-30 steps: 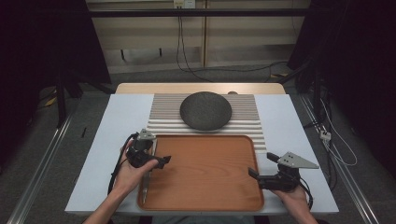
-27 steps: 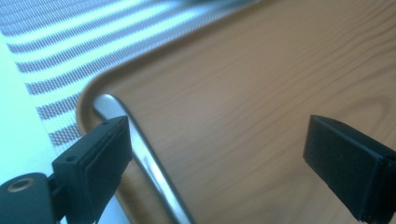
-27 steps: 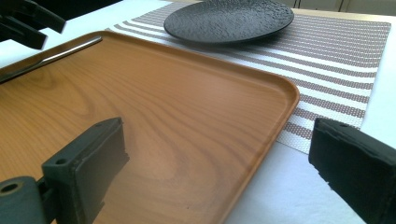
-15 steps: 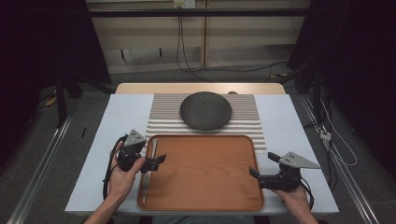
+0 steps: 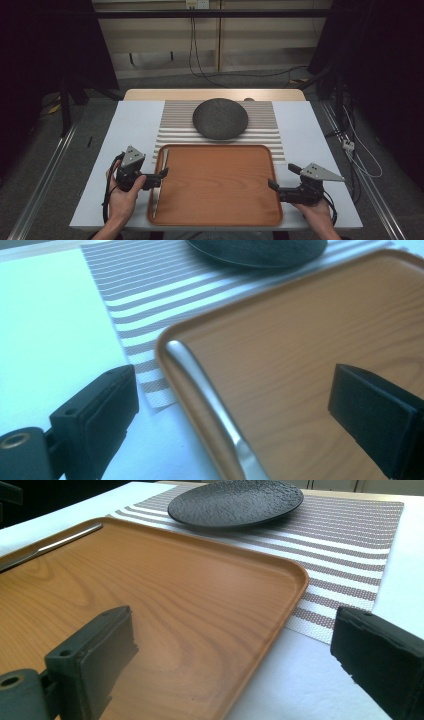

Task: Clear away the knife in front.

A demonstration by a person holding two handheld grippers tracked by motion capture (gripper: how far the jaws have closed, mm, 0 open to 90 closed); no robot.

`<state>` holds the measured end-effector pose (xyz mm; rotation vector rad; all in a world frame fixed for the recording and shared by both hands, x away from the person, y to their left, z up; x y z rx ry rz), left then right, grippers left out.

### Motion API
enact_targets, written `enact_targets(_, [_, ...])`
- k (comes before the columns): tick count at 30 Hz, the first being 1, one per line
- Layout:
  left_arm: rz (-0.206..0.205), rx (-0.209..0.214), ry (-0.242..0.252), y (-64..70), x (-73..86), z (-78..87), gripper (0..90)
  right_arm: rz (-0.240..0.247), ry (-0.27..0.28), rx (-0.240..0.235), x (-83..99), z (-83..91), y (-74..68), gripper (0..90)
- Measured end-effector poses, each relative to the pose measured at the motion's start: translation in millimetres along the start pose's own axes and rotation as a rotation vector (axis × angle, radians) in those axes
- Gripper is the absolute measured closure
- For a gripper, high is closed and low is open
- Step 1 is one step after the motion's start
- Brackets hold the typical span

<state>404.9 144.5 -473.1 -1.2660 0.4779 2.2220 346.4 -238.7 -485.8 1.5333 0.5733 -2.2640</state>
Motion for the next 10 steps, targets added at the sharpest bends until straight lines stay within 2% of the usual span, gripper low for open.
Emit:
enact_targets(2, [-0.031, 0.007, -0.010, 0.8, 5.1, 2.1, 6.3, 0.000, 0.000, 0.001, 0.1, 0.8, -0.7, 4.0])
enact_targets(4, [-0.044, 0.004, -0.013, 1.2, 7.9, 4.8, 6.3, 0.005, 0.000, 0.002, 0.1, 1.2, -1.0, 4.0])
enact_targets(6, [-0.035, 0.012, 0.000, 2.6, 7.6, 6.1, 6.3, 0.002, 0.002, 0.003, -0.2, 1.4, -0.9, 4.0])
enact_targets(10, [-0.052, 0.020, -0.016, 5.7, 9.8, 4.5, 6.3, 0.006, 0.001, 0.006, -0.3, 1.0, -1.0, 4.0])
Point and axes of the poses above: each handheld gripper's, and its own axes: z roughly backward along the jaws, x roughly out of its underside, y roughly to its right, the point moved 10 cm from there along -z, roughly forward along the jaws, and after that the axes turned 5 degrees about y, right-handed, at the moved point
